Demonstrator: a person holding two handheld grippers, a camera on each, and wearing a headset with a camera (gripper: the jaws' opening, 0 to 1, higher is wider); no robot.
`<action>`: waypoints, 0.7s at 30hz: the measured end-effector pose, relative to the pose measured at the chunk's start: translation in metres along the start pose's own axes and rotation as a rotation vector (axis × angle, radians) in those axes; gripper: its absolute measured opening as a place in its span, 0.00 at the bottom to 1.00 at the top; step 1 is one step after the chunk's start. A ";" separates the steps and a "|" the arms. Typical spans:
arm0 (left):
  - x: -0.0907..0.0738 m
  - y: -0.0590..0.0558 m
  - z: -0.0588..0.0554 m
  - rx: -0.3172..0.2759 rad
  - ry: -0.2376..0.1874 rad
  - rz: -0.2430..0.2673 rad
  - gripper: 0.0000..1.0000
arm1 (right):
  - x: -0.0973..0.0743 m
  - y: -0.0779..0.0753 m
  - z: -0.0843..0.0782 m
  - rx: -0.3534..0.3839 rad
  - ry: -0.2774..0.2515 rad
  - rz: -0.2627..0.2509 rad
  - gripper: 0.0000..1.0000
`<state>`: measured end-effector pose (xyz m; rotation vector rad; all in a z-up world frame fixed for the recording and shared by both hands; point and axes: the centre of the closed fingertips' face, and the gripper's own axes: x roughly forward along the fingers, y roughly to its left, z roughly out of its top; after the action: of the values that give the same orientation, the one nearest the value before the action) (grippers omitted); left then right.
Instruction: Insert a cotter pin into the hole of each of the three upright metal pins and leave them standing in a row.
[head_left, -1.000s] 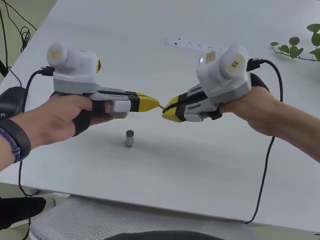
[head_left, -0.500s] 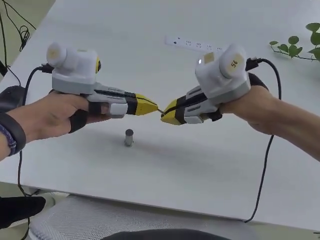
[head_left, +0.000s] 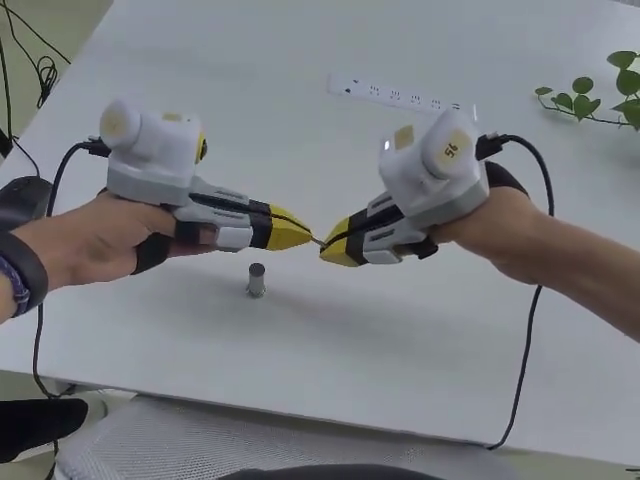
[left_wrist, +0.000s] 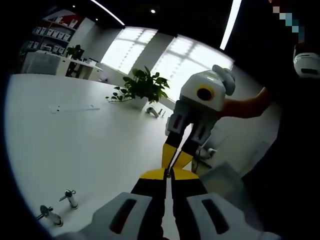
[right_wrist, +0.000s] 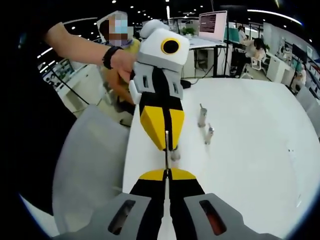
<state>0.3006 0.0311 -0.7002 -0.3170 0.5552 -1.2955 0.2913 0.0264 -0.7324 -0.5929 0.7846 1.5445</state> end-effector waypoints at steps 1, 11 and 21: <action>0.000 0.000 -0.001 0.000 0.006 0.002 0.01 | 0.001 0.001 0.000 0.000 0.001 0.000 0.02; -0.001 0.001 -0.005 -0.005 0.015 0.009 0.02 | 0.005 0.007 -0.001 -0.001 0.014 -0.011 0.01; -0.009 0.001 -0.006 0.008 0.013 0.044 0.10 | 0.001 0.000 -0.009 0.038 0.028 -0.050 0.01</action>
<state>0.2972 0.0403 -0.7039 -0.2884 0.5645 -1.2574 0.2908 0.0203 -0.7384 -0.6032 0.8127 1.4755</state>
